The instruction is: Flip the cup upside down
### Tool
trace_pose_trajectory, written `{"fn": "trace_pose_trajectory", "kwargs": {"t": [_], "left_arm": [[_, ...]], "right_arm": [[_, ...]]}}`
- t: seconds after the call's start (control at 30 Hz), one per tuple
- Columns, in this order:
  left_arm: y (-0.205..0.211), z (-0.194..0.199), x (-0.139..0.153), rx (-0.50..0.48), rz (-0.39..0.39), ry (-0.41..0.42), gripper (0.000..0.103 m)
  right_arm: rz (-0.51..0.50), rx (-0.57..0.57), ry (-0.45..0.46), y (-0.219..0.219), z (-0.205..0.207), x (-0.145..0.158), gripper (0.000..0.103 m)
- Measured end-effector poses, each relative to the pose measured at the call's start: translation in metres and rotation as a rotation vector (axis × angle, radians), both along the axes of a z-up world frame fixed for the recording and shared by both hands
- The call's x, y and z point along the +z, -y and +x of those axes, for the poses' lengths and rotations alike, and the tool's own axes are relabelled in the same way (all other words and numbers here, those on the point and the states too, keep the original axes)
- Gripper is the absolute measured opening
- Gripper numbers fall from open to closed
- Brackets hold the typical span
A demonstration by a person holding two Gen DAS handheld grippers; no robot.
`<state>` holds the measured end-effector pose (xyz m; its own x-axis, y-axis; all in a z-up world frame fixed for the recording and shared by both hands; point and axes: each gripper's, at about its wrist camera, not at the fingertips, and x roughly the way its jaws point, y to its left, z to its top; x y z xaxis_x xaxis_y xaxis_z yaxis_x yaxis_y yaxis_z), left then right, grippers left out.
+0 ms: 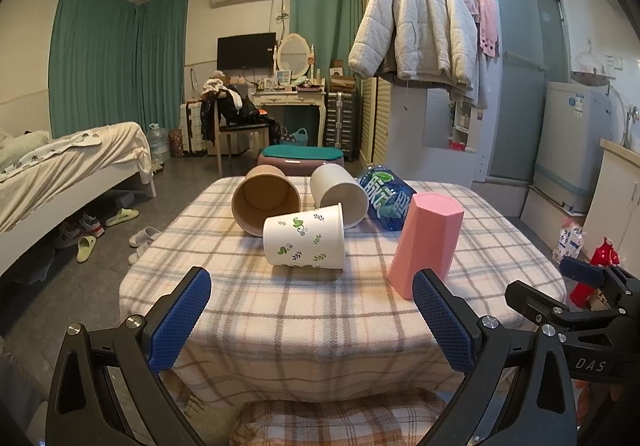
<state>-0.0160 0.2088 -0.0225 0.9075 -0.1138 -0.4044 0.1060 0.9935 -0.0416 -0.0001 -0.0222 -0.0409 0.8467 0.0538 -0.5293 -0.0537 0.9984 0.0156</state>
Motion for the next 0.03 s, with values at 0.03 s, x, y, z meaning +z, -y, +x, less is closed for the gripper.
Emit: {"fn": "trace_pose_trajectory", "kwargs": {"t": [0.03], "left_arm": [[-0.0003,0.0002,0.0004,-0.002,0.002,0.001,0.103]], "right_arm": [[0.000,0.000,0.001,0.0002,0.0001,0.0001,0.103]]}}
